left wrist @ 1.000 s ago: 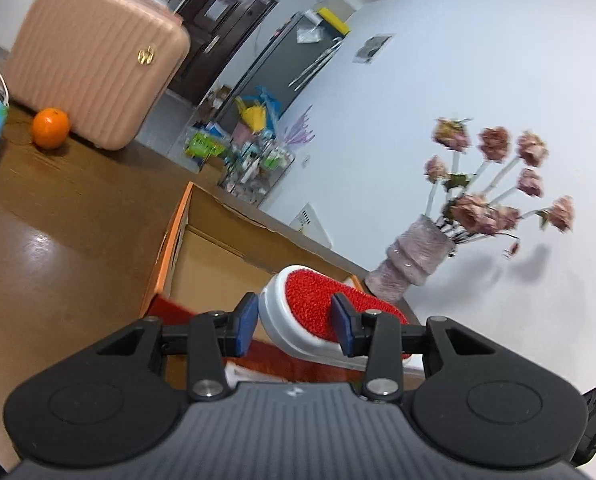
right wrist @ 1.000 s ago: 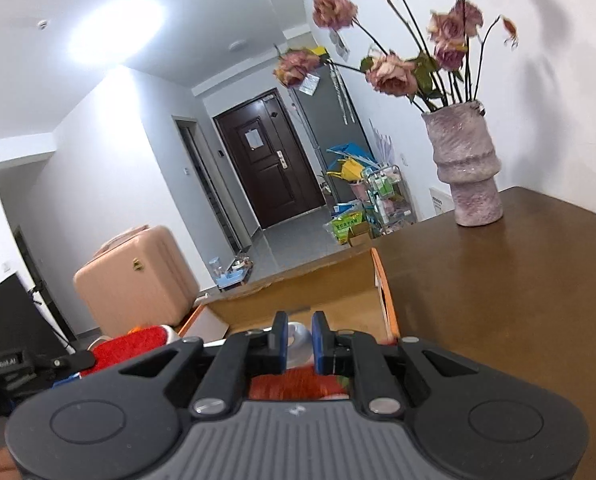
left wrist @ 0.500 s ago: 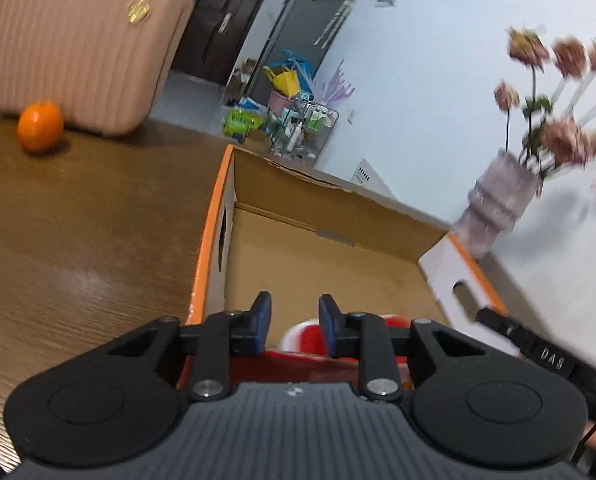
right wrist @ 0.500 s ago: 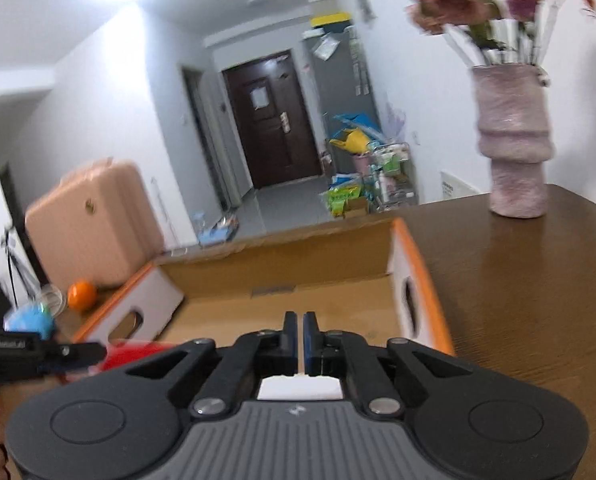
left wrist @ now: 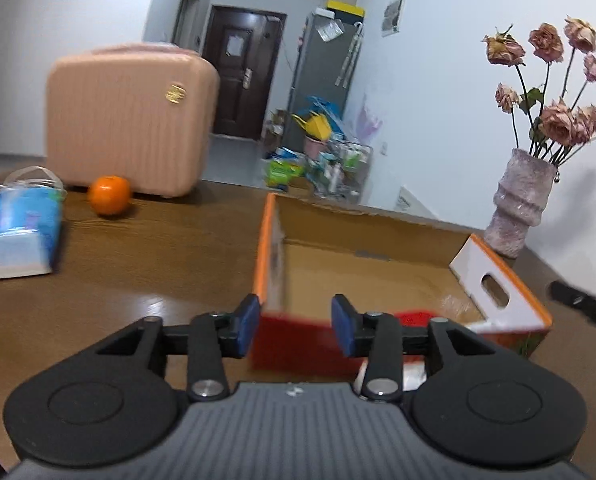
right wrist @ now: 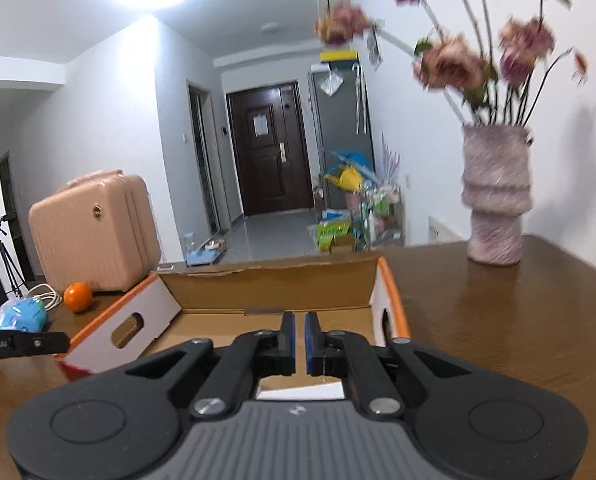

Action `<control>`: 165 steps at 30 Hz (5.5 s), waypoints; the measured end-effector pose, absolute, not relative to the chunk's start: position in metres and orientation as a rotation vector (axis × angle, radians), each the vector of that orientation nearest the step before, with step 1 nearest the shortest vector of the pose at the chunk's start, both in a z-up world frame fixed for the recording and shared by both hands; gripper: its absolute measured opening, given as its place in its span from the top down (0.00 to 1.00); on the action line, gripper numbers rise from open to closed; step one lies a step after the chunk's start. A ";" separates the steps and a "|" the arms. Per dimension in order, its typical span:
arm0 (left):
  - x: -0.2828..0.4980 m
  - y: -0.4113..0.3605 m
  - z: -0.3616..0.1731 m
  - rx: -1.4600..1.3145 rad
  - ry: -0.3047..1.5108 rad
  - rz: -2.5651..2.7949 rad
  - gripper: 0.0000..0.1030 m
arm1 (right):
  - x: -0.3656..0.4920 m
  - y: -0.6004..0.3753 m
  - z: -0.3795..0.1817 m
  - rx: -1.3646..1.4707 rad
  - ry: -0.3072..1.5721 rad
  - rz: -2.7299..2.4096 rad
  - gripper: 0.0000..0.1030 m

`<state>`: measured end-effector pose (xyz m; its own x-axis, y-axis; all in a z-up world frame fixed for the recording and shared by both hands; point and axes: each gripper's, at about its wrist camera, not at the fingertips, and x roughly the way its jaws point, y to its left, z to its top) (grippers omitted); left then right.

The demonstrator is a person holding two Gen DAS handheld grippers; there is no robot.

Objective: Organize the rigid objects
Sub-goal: 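Carry the lint brush into the red box and open the left gripper, then grasp the white plug cube with the left gripper while the right grasps the purple cap, then lower the plug cube and purple cap into the red box and release both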

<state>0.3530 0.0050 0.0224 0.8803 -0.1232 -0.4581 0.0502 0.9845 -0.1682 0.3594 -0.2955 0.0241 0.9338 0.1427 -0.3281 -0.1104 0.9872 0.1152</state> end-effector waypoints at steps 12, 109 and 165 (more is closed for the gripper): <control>0.199 0.025 -0.003 -0.015 0.508 -0.052 0.06 | 0.184 -0.287 -0.007 -0.030 0.389 0.040 0.33; 0.218 -0.004 0.012 -0.005 0.533 -0.188 0.58 | 0.182 -0.242 0.013 0.026 0.478 0.254 0.50; 0.346 -0.009 0.120 0.109 0.370 -0.220 0.17 | 0.375 -0.256 0.107 -0.038 0.481 0.220 0.08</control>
<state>0.3459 -0.0086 0.1200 0.9088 -0.1929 -0.3699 0.2325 0.9704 0.0653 0.3746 -0.2564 0.1066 0.8635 0.2014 -0.4625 -0.2192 0.9756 0.0156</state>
